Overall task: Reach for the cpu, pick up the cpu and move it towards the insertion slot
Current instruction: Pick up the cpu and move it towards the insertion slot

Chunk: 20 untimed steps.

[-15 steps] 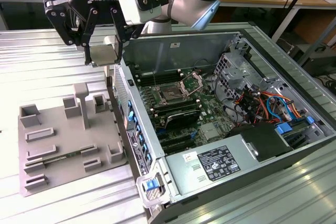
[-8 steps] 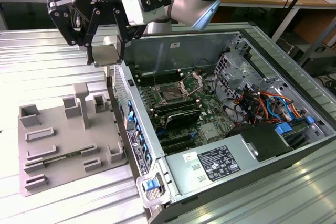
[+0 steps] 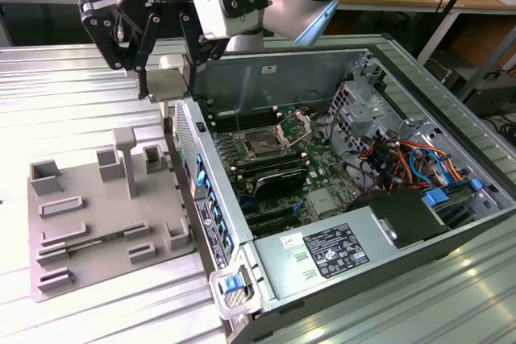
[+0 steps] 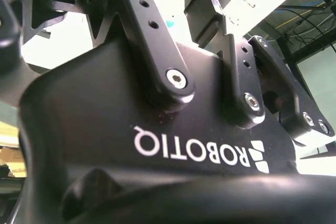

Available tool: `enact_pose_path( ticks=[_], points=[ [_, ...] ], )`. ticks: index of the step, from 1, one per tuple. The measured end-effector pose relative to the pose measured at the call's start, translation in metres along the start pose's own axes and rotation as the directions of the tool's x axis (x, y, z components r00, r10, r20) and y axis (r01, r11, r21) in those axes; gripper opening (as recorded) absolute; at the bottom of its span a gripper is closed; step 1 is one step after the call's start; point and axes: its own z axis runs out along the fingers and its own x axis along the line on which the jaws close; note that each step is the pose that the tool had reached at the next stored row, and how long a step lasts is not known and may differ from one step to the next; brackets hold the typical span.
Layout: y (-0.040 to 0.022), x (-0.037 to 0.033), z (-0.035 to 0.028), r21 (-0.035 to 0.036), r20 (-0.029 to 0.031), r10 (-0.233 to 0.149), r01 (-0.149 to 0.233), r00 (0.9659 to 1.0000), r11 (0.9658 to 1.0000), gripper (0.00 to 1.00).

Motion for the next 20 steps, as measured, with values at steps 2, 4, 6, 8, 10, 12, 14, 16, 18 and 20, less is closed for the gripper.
enact_pose_path(
  ticks=[2, 4, 6, 8, 10, 12, 14, 16, 18, 20],
  points=[
    [-0.0001, -0.001, 0.0001, 0.0, 0.0, 0.0, 0.0, 1.0, 1.0, 0.55],
    [-0.0003, -0.0019, 0.0002, 0.0, 0.0, 0.0, 0.0, 1.0, 1.0, 0.55],
    [-0.0004, -0.0031, 0.0003, -0.0001, 0.0001, 0.0, 0.0, 1.0, 1.0, 0.55],
    [-0.0005, -0.0041, 0.0004, 0.0, 0.0, 0.0, 0.0, 1.0, 1.0, 0.55],
    [-0.0007, -0.0053, 0.0006, 0.0, 0.0, 0.0, 0.0, 1.0, 1.0, 0.55],
    [-0.0009, -0.0076, 0.0007, 0.0, 0.0, 0.0, 0.0, 1.0, 1.0, 0.55],
    [-0.001, -0.0096, 0.0009, -0.0001, 0.0, 0.0, 0.0, 1.0, 1.0, 0.55],
    [-0.0011, -0.0108, 0.0009, -0.0001, 0.0, 0.0, 0.0, 1.0, 1.0, 0.55],
    [-0.0012, -0.012, 0.001, -0.0003, 0.0, 0.0, 0.0, 1.0, 1.0, 0.55],
    [-0.0013, -0.0128, 0.0011, -0.0004, 0.0, 0.0, 0.0, 1.0, 1.0, 0.55]
  ],
)
